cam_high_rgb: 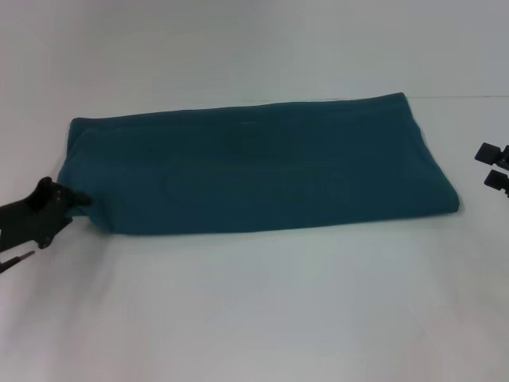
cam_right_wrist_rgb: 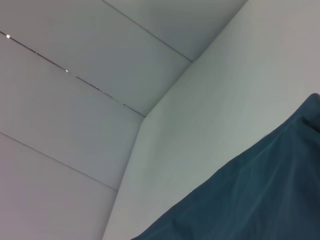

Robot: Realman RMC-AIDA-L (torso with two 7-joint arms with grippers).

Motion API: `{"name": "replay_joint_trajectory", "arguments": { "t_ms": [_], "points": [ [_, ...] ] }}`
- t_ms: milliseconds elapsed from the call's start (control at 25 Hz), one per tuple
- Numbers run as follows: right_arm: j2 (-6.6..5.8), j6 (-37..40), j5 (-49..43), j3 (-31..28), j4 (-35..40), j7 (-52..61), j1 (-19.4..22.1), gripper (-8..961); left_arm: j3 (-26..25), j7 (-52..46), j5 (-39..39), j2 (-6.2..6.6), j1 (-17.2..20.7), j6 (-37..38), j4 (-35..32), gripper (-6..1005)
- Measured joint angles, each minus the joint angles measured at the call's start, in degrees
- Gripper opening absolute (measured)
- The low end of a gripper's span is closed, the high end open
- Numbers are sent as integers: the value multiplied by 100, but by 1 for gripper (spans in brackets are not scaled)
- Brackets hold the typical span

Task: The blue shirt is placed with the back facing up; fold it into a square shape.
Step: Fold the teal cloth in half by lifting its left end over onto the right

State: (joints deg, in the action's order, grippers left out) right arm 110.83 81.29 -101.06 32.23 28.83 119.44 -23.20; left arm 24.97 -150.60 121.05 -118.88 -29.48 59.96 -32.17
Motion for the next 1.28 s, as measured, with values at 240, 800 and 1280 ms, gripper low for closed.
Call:
{"name": "replay_joint_trajectory", "arguments": {
  "t_ms": [240,800,1280],
  "points": [
    [0,0,-3,-115,0,32,20,944,8,499,250,121,9,81,-237,5],
    [3,2,-6,-138,-10,216,33,945,-298,518,1106,195,312,-310,-860,5],
    [-7,50,-70,-96,-9,214,43,945,-337,488,363,234,122,702,-1182,6]
  ]
}}
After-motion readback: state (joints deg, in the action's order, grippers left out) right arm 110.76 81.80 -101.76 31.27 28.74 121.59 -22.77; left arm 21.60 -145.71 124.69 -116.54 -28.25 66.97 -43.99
